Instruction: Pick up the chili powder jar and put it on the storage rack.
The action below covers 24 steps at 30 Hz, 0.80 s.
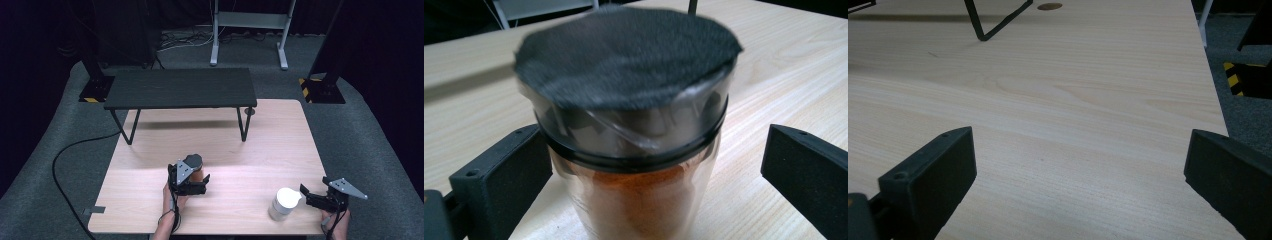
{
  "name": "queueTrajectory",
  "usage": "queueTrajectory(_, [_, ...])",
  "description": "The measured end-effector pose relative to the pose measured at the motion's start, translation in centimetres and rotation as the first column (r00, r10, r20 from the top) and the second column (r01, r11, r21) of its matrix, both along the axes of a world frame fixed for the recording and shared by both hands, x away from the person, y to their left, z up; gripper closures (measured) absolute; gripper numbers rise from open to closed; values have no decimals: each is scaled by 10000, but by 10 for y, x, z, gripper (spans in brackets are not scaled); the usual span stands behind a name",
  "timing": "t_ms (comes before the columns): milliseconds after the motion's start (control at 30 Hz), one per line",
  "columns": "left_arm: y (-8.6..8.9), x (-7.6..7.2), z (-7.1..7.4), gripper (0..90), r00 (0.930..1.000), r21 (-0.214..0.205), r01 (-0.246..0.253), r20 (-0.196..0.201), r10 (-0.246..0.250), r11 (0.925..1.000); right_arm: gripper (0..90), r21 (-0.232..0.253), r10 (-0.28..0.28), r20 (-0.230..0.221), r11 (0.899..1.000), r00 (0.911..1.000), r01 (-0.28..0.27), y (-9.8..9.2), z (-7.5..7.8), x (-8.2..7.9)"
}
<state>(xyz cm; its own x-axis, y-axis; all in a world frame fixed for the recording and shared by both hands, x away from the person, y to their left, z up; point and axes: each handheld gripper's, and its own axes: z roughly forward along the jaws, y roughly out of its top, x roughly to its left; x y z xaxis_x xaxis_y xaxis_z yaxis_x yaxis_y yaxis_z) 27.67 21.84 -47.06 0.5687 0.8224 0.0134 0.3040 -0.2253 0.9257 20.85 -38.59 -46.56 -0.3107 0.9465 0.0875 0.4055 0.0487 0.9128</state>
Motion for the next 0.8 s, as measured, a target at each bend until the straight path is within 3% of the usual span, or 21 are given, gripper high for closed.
queueTrajectory(133, [-1,-1,0,0,10000,83,-60,50,60,9999,0,37,-66,59,10000,10000,66,0,-1,-1])
queueTrajectory(267, [-6,-5,1,13,9989,134,-450,92,449,9989,0,8,10,70,10000,10000,-11,0,-1,-1])
queueTrajectory(333, [-4,-4,0,158,9990,-30,-446,53,447,9990,0,27,11,80,10000,10000,-11,0,-1,-1])
queueTrajectory(367, [-4,-4,0,182,9990,-30,-446,53,447,9990,0,27,11,80,10000,10000,-11,0,-1,-1])
queueTrajectory(700, [5,-3,-6,298,9983,-687,-564,-158,554,9960,0,110,38,125,9999,9999,-39,-2,-2,-2])
queueTrajectory(800, [4,-3,-6,309,9983,-678,-579,-145,570,9960,0,178,41,143,9998,9999,-43,-3,-3,-2])
